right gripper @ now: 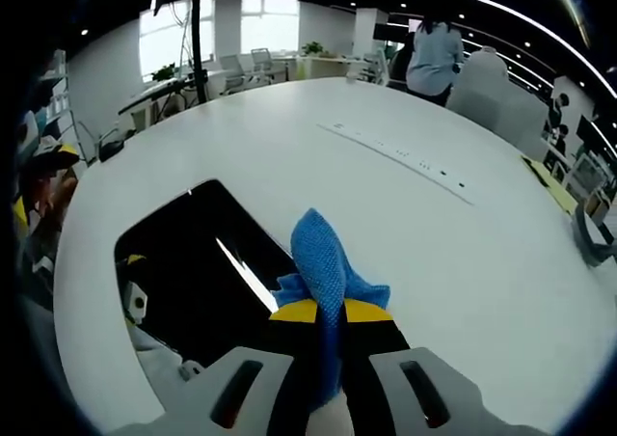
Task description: Wipe the mirror surface with the cleaning cloth until all visible marks leave the cleaned area.
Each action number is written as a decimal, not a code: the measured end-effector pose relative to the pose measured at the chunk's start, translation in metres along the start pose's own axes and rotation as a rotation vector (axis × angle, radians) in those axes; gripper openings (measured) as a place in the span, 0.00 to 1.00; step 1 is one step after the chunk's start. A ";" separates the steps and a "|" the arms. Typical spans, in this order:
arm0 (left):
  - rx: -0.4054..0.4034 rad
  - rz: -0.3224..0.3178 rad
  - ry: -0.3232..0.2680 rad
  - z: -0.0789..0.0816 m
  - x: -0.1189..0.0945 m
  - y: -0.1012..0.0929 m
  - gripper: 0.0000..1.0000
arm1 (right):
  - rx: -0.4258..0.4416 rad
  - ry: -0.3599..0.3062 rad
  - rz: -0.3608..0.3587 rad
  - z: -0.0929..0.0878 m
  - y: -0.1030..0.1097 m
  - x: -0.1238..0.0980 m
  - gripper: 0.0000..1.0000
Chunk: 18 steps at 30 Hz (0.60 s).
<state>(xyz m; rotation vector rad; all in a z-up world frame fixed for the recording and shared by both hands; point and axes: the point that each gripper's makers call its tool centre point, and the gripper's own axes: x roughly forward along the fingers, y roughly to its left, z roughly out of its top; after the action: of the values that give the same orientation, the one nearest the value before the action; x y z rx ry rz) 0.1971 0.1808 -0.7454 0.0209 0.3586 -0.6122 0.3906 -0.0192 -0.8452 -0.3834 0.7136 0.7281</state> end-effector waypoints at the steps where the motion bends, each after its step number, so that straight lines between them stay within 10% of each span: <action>1: 0.001 -0.001 0.001 0.000 0.000 0.000 0.67 | 0.001 0.001 -0.002 0.000 -0.001 0.000 0.02; 18: 0.001 -0.003 -0.003 0.000 -0.002 -0.005 0.66 | 0.074 -0.006 -0.030 -0.012 -0.008 -0.011 0.02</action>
<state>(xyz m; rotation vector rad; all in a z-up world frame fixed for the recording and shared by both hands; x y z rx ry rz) 0.1929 0.1777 -0.7445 0.0206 0.3549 -0.6158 0.3849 -0.0367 -0.8448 -0.3236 0.7252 0.6719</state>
